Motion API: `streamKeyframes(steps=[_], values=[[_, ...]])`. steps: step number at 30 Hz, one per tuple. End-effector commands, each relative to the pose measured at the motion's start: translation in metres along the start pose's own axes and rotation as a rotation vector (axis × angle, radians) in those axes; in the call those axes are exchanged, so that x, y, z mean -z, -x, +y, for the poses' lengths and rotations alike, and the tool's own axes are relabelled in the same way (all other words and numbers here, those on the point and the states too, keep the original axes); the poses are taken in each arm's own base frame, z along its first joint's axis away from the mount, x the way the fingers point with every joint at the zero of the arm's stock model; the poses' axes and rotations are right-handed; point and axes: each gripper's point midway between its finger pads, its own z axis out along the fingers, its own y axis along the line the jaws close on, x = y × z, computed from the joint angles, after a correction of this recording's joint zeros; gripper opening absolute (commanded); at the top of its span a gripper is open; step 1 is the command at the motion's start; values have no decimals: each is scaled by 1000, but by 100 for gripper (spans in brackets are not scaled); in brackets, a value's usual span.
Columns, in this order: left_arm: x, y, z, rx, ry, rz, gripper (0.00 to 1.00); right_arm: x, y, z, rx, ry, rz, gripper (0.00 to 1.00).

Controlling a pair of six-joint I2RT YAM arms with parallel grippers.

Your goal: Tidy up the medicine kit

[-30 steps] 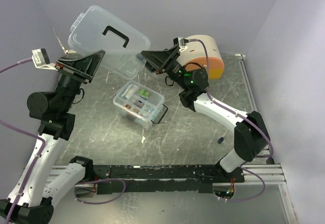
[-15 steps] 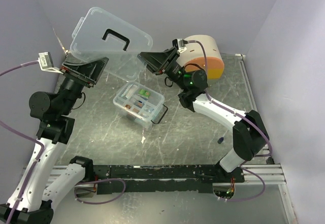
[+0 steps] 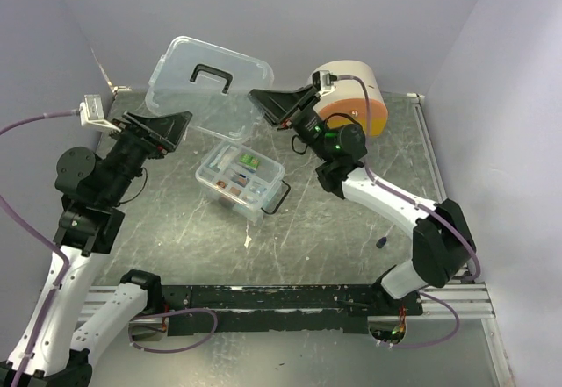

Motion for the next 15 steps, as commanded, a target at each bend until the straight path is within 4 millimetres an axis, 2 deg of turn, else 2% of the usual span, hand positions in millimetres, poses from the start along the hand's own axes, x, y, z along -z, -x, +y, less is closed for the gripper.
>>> streamKeyframes(steps=[1, 7, 11, 15], values=[[10, 16, 10, -98, 102, -32, 84, 4, 13, 10, 61, -1, -60, 19], [16, 17, 36, -139, 243, -28, 84, 8, 16, 5, 68, -41, -81, 17], [29, 22, 60, -158, 375, -65, 79, 17, 19, -3, 90, -93, -107, 17], [35, 23, 77, -193, 435, -91, 79, 31, 20, -22, 126, -189, -125, 16]])
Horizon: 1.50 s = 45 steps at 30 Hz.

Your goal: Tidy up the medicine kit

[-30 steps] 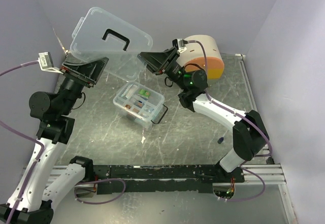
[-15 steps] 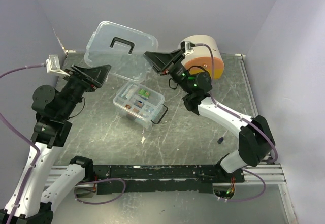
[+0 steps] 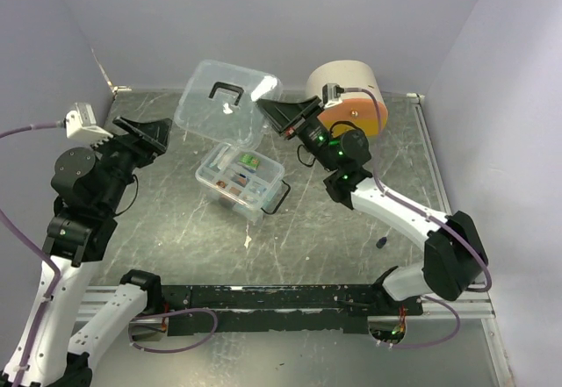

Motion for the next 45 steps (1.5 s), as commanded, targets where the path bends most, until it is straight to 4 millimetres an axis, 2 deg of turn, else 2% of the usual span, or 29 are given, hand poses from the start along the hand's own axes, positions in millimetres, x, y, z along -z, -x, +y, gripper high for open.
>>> streamKeyframes(steps=[1, 6, 12, 19, 27, 34, 38, 45], values=[[2, 4, 28, -68, 124, -39, 79, 11, 13, -2, 74, -59, -63, 16], [-24, -30, 43, -139, 168, 125, 82, 28, 21, -14, 136, -155, -104, 16], [-61, -93, 72, -208, 235, 404, 87, 54, 33, -21, 236, -261, -156, 16], [-88, -166, 97, -128, 212, 614, 89, 76, 41, -14, 334, -299, -178, 16], [-90, -211, 130, -94, 269, 746, 85, 88, 39, -10, 373, -305, -161, 16], [-81, -234, 147, -95, 308, 843, 84, 92, 33, -17, 374, -323, -136, 16], [-72, -247, 137, -49, 243, 908, 79, 92, 32, -21, 369, -337, -127, 16], [-59, -259, 126, -20, 150, 975, 76, 101, 28, -36, 351, -396, -111, 16]])
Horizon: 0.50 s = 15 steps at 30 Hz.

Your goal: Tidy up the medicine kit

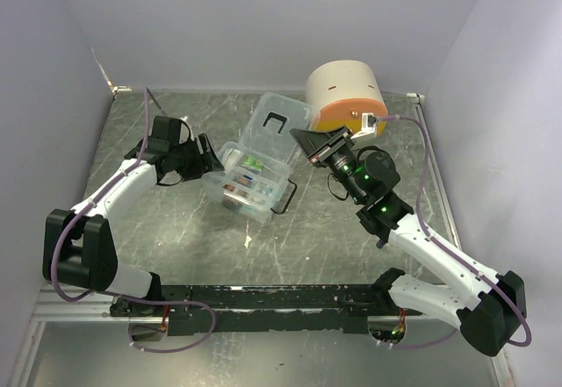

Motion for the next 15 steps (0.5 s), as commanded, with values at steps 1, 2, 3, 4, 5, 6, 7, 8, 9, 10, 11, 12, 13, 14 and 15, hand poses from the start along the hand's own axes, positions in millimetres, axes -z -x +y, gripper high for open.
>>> streamKeyframes(steps=[1, 2, 3, 4, 5, 6, 7, 8, 9, 10, 11, 12, 13, 14, 15], values=[[3, -20, -20, -20, -135, 91, 76, 7, 1, -4, -2, -18, -3, 16], [3, -23, -24, -19, -160, 104, 76, 7, 0, -6, -6, -24, 0, 16], [3, -26, -28, -15, -192, 119, 75, 8, 0, -6, -8, -25, 0, 16], [4, -28, -33, -15, -225, 130, 75, 9, -1, -7, -10, -28, 4, 16], [5, -31, -39, -11, -263, 144, 75, 9, -2, -8, -14, -31, 9, 16], [6, -33, -44, -8, -297, 156, 75, 9, -3, -8, -17, -31, 16, 16], [8, -35, -47, -4, -319, 165, 75, 9, -4, -8, -23, -31, 22, 16], [9, -34, -48, -7, -324, 163, 75, 9, -6, -8, -31, -31, 31, 16], [9, -32, -45, -10, -303, 152, 75, 9, -8, -8, -41, -29, 40, 16], [9, -28, -40, -12, -268, 135, 75, 8, -10, -6, -52, -20, 50, 16], [10, -23, -34, -17, -221, 112, 76, 7, -13, -4, -63, -10, 61, 16], [11, -18, -25, -18, -165, 84, 77, 6, -14, -2, -73, 0, 70, 16], [14, -12, -19, -21, -120, 54, 78, 5, -16, -1, -84, 7, 78, 15], [18, -5, -15, -24, -87, 24, 80, 3, -18, 0, -95, 12, 87, 15], [24, 0, -12, -25, -64, -4, 81, 2, -21, -1, -105, 14, 97, 15]])
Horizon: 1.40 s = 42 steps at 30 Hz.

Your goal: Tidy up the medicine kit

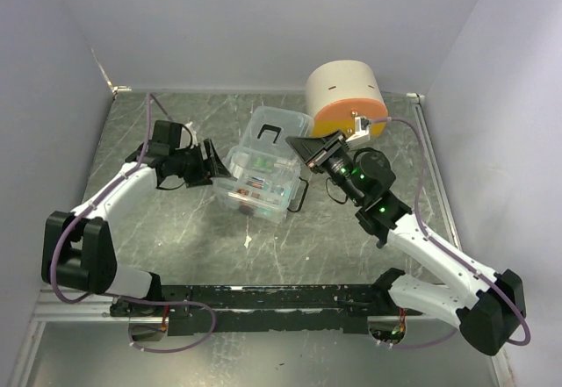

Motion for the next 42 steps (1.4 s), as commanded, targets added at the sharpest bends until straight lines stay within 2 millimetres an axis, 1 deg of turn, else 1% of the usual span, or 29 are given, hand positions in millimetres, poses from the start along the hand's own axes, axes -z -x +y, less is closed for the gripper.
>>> streamKeyframes(steps=[1, 4, 7, 8, 10, 11, 13, 17, 20, 22, 25, 28, 30, 32, 35, 38, 42], values=[[31, 33, 7, -33, 114, -151, 82, -6, -3, 13, -66, 65, 24, 15], [50, 48, 19, -16, 205, -240, 83, -11, -9, 11, -111, 90, 34, 15], [76, 63, 36, 18, 311, -354, 84, -19, -20, 8, -154, 111, 69, 15], [82, 65, 42, 28, 339, -383, 84, -20, -24, 8, -171, 127, 84, 15], [92, 71, 44, 22, 348, -428, 85, -22, -31, 9, -205, 173, 106, 15], [92, 71, 44, 12, 341, -423, 86, -23, -35, 10, -223, 194, 117, 15], [89, 69, 46, 9, 333, -389, 86, -25, -42, 6, -251, 199, 140, 15], [79, 66, 55, 33, 314, -337, 84, -28, -53, -13, -267, 156, 157, 15], [72, 65, 52, 35, 265, -317, 83, -26, -54, -29, -250, 103, 139, 15], [66, 63, 45, 26, 212, -294, 82, -22, -54, -35, -240, 81, 125, 15], [56, 59, 29, 6, 108, -245, 82, -19, -53, -46, -233, 44, 110, 15], [48, 55, 5, -19, -48, -194, 81, -15, -57, -57, -243, 14, 111, 15], [45, 52, -6, -13, -119, -170, 80, -12, -59, -65, -253, -4, 104, 15], [42, 51, -8, -7, -148, -162, 80, -9, -59, -72, -259, -22, 92, 16], [37, 48, -8, 1, -165, -137, 81, -5, -57, -80, -256, -43, 75, 18], [30, 40, -8, 19, -197, -87, 80, 0, -58, -88, -257, -67, 63, 22], [20, 31, 0, 50, -188, -41, 77, 4, -61, -100, -250, -111, 60, 26]])
